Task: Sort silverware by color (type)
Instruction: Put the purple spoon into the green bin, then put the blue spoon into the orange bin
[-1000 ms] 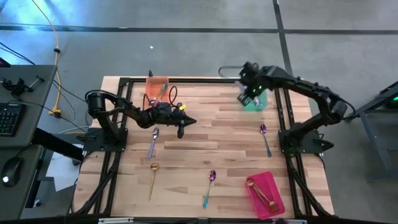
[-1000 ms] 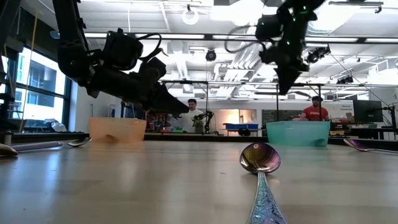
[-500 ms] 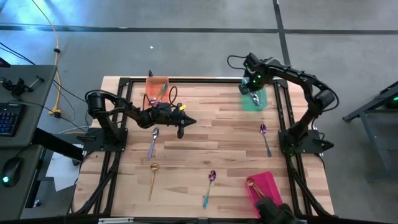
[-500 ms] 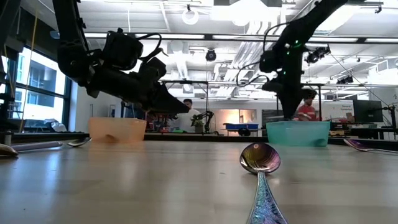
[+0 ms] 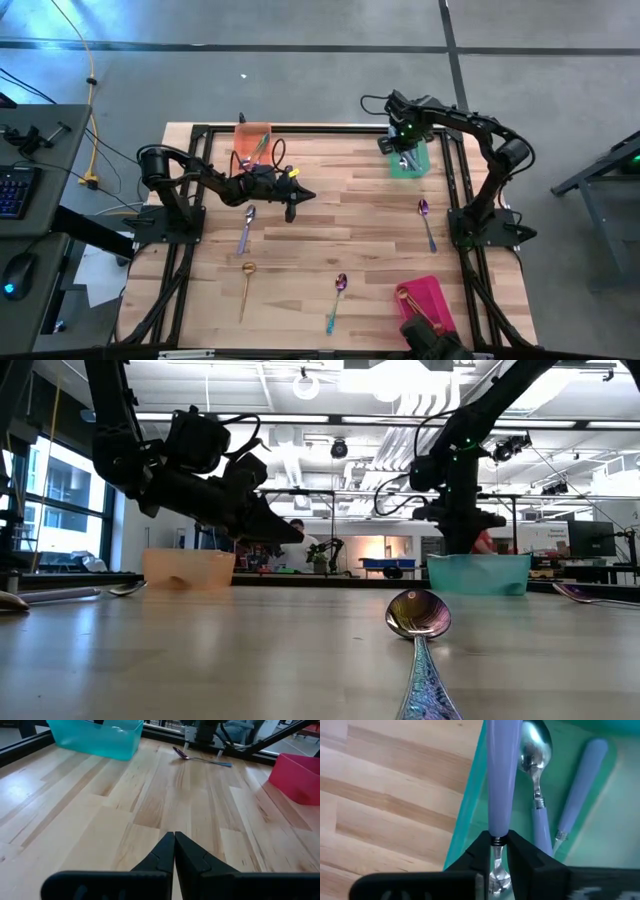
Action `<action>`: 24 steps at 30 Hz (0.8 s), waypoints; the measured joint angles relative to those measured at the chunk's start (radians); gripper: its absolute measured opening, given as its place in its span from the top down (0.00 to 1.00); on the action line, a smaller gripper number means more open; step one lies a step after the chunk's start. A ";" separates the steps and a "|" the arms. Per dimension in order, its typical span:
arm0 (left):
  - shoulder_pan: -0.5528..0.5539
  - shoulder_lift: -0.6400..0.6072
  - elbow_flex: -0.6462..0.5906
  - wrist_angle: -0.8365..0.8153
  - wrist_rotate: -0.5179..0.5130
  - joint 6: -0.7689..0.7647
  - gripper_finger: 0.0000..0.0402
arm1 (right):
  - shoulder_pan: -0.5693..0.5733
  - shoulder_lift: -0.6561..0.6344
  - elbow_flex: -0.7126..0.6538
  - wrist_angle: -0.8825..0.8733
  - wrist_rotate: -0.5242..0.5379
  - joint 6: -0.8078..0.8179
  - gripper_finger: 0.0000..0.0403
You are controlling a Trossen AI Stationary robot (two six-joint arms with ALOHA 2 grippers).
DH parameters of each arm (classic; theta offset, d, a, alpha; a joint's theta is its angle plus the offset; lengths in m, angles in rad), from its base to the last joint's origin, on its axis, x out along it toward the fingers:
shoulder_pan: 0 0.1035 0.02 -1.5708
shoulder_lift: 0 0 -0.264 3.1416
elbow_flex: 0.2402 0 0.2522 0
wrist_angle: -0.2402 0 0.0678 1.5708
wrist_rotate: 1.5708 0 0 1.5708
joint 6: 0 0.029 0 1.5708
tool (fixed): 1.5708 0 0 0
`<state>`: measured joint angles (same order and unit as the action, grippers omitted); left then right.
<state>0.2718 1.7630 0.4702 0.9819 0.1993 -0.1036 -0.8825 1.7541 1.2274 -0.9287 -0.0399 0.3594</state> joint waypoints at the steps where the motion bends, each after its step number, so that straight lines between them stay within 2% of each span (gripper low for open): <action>1: 0.000 0.000 0.000 -0.001 0.000 0.000 0.99 | 0.000 0.000 0.000 -0.005 -0.003 0.003 0.92; 8: 0.000 0.000 0.000 -0.019 0.000 0.000 0.99 | 0.001 0.000 0.000 -0.047 -0.002 -0.003 0.88; 16: -0.012 0.000 0.000 -0.025 0.000 0.000 0.99 | 0.026 -0.054 0.000 -0.042 0.069 -0.145 0.90; 19: -0.015 0.000 0.000 -0.026 0.000 0.000 0.99 | 0.057 -0.116 -0.049 0.097 0.053 -0.204 0.94; 21: -0.018 0.000 0.000 -0.031 0.000 0.000 0.99 | 0.071 -0.168 -0.134 0.268 -0.023 -0.213 0.98; 24: -0.027 0.000 0.000 -0.051 -0.001 0.000 0.99 | 0.097 -0.255 -0.303 0.538 -0.130 -0.225 0.99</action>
<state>0.2445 1.7630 0.4706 0.9307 0.1982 -0.1032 -0.7857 1.4992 0.9241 -0.3906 -0.1699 0.1347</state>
